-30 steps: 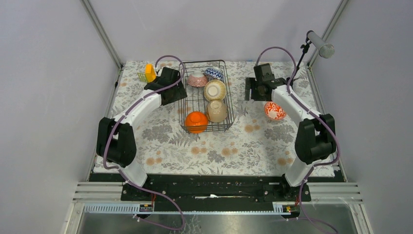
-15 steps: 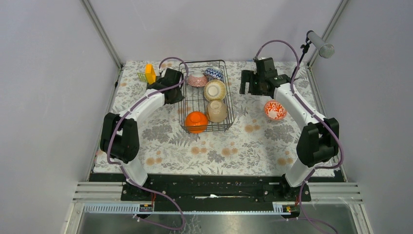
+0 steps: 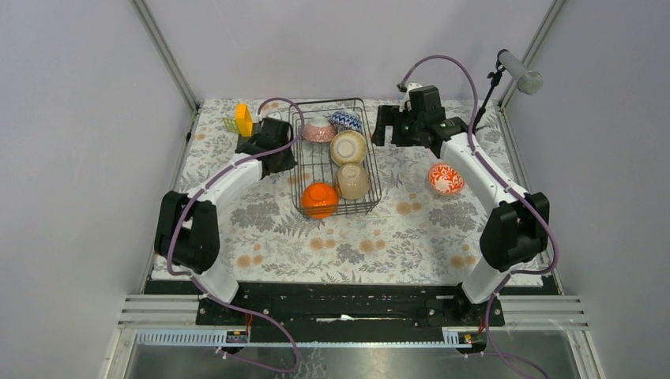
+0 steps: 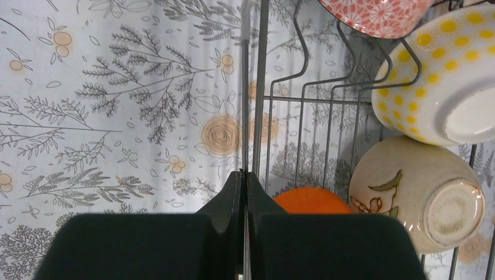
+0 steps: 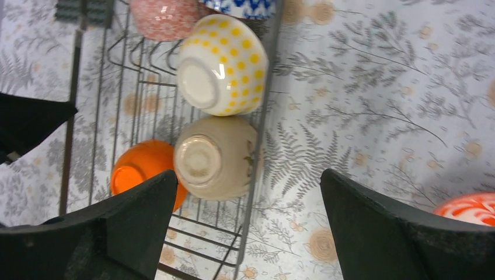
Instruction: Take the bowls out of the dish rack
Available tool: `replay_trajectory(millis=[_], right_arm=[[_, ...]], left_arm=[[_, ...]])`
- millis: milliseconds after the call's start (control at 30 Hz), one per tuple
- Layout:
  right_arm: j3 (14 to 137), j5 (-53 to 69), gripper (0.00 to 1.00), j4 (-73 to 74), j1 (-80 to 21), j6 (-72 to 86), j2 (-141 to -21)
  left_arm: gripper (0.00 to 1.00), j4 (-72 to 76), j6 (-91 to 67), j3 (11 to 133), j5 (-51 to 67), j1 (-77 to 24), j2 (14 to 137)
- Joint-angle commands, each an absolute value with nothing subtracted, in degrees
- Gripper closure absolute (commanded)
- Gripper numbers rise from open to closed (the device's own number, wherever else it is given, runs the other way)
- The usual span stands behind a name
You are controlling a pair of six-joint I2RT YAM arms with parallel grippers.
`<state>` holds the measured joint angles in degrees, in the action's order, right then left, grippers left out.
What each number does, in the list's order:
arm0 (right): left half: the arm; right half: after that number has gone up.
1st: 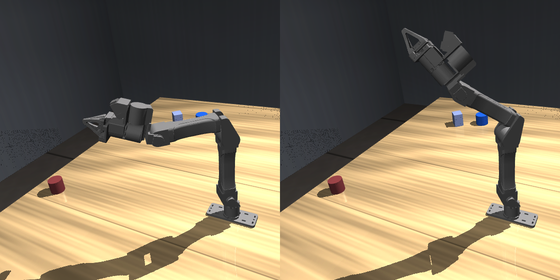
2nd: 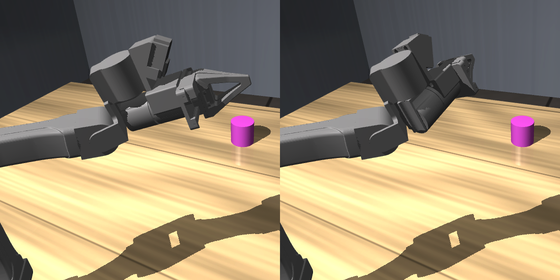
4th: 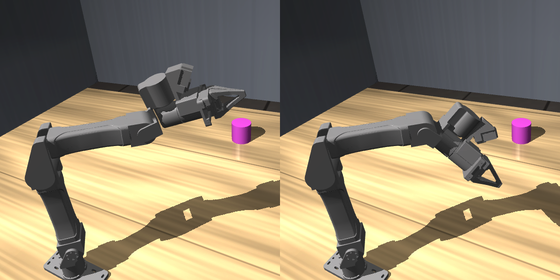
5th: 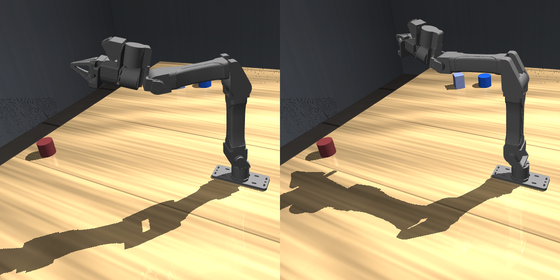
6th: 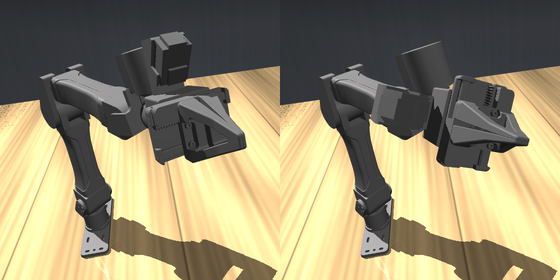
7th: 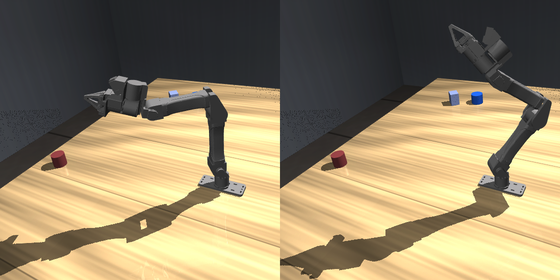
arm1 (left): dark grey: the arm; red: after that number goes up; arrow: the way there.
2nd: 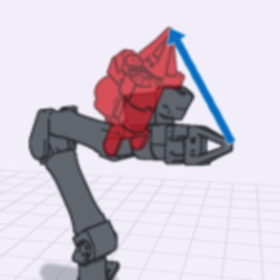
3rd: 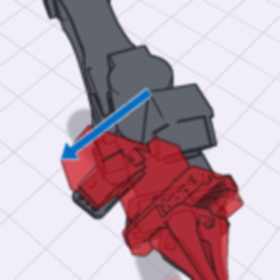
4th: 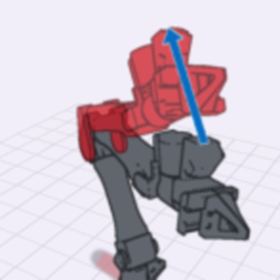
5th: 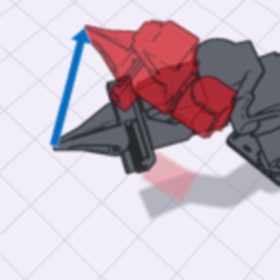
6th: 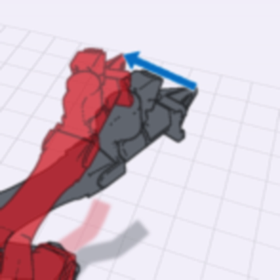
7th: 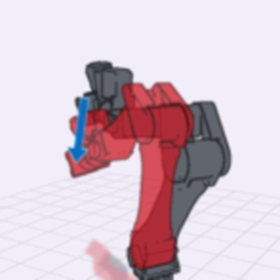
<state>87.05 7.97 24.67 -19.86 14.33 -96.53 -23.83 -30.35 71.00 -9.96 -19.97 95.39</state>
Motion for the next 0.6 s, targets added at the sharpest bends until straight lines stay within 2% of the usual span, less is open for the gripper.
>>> replay_trajectory(millis=[0,233,333,567], right_arm=[[89.75,11.92,0.00,20.04,-23.15,10.81,-96.91],[94.14,13.86,0.03,17.29,-25.37,2.65,-102.83],[96.27,16.02,0.01,16.50,-25.75,-4.57,-105.80],[94.47,19.25,0.00,6.82,-25.79,-14.73,-109.80]], left_arm=[[1.00,-25.55,-27.43,66.71,-5.16,-20.79,89.80],[1.00,-27.29,-22.20,64.09,-5.00,-21.89,85.24],[1.00,-28.91,-20.22,63.83,-5.41,-22.94,83.99],[1.00,-29.26,-18.76,63.22,-7.08,-26.37,82.66]])
